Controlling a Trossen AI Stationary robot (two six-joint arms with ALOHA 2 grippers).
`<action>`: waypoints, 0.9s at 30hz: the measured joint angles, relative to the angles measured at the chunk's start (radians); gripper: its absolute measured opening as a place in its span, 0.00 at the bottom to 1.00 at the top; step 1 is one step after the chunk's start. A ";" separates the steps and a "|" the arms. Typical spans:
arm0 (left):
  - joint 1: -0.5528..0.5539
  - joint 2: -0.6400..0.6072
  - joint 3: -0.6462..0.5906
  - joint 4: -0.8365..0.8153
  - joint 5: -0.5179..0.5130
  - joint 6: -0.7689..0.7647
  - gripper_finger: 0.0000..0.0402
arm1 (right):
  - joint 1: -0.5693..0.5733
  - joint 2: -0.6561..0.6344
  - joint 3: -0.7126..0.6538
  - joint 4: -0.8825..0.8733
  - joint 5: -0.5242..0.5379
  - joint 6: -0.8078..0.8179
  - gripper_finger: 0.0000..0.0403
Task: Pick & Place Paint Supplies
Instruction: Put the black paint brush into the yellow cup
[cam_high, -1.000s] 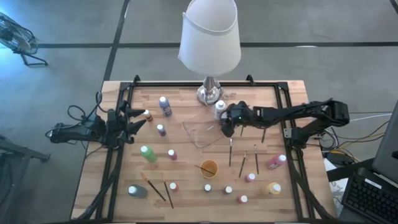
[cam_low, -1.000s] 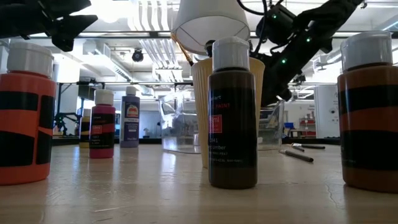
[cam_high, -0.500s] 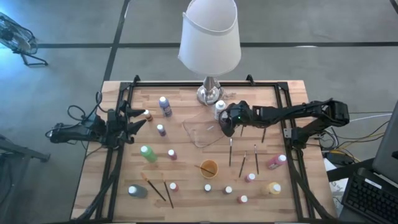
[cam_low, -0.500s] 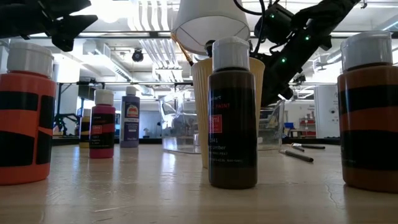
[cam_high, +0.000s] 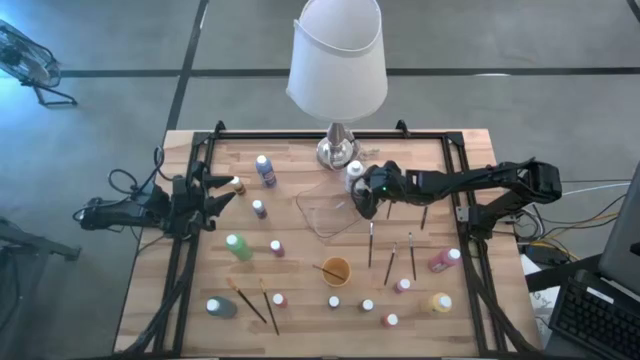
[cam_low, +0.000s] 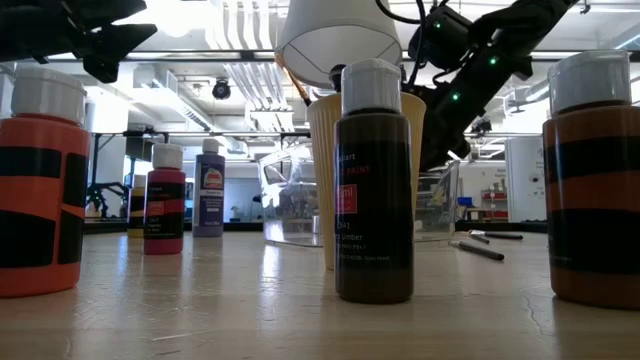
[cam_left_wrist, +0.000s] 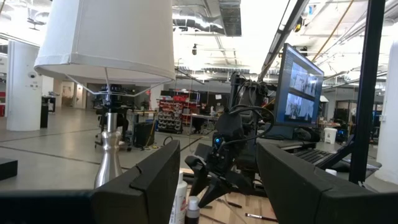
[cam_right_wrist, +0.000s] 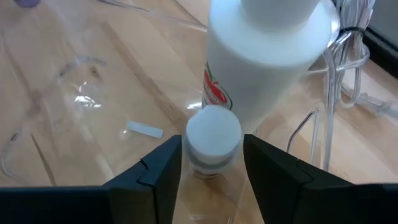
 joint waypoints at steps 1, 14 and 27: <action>0.000 0.000 0.000 0.000 0.000 0.000 0.54 | 0.000 0.000 0.005 -0.001 0.001 -0.007 0.42; 0.000 0.000 0.000 0.000 0.000 0.000 0.54 | 0.000 -0.013 0.270 -0.553 0.084 0.072 0.32; 0.000 0.000 0.000 0.000 0.000 0.000 0.54 | -0.225 -0.082 0.235 -0.809 0.150 0.158 0.27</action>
